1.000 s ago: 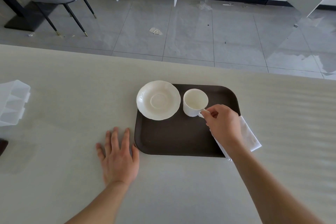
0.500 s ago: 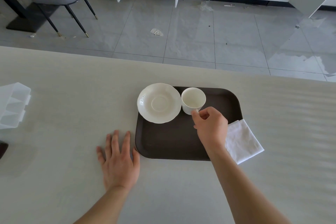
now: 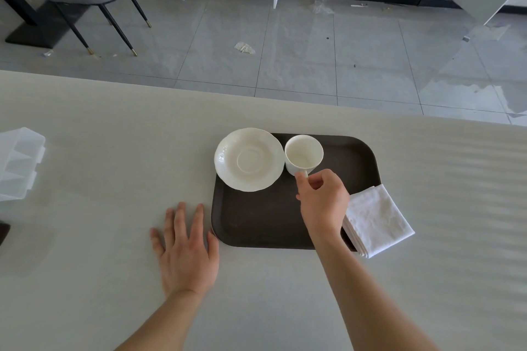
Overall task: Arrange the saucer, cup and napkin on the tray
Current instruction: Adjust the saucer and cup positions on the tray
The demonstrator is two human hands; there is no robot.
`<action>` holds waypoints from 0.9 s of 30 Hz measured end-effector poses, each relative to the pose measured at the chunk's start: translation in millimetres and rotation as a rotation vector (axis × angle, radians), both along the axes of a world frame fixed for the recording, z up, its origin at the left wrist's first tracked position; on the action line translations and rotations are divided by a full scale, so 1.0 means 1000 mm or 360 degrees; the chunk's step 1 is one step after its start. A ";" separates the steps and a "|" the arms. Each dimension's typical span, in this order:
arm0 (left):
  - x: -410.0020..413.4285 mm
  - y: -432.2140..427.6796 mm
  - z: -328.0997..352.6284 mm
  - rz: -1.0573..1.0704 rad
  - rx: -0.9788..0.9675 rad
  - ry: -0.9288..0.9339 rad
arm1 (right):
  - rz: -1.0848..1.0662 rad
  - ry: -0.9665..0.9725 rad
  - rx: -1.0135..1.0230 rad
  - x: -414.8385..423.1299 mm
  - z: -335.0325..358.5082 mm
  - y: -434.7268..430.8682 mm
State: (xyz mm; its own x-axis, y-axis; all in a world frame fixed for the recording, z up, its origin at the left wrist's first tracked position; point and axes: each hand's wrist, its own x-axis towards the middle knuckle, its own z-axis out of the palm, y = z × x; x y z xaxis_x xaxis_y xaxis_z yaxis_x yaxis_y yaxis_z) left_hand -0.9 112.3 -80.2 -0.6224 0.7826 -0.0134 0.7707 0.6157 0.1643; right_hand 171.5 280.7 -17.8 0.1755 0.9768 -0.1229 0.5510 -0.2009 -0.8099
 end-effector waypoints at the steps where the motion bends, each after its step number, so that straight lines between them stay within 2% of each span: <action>1: 0.000 0.000 0.000 0.0001 0.0002 -0.0004 | -0.0009 0.0012 0.0002 -0.001 0.000 0.000; 27: 0.001 0.001 0.000 0.0010 0.0017 -0.0002 | -0.0125 0.0100 0.0030 -0.005 -0.011 0.000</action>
State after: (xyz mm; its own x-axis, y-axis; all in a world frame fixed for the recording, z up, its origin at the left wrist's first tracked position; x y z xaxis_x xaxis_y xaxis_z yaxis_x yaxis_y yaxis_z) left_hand -0.4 113.0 -80.7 -0.6274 0.7787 -0.0056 0.7665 0.6188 0.1717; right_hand 166.4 280.6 -29.0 0.2440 0.9626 -0.1180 0.4824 -0.2260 -0.8463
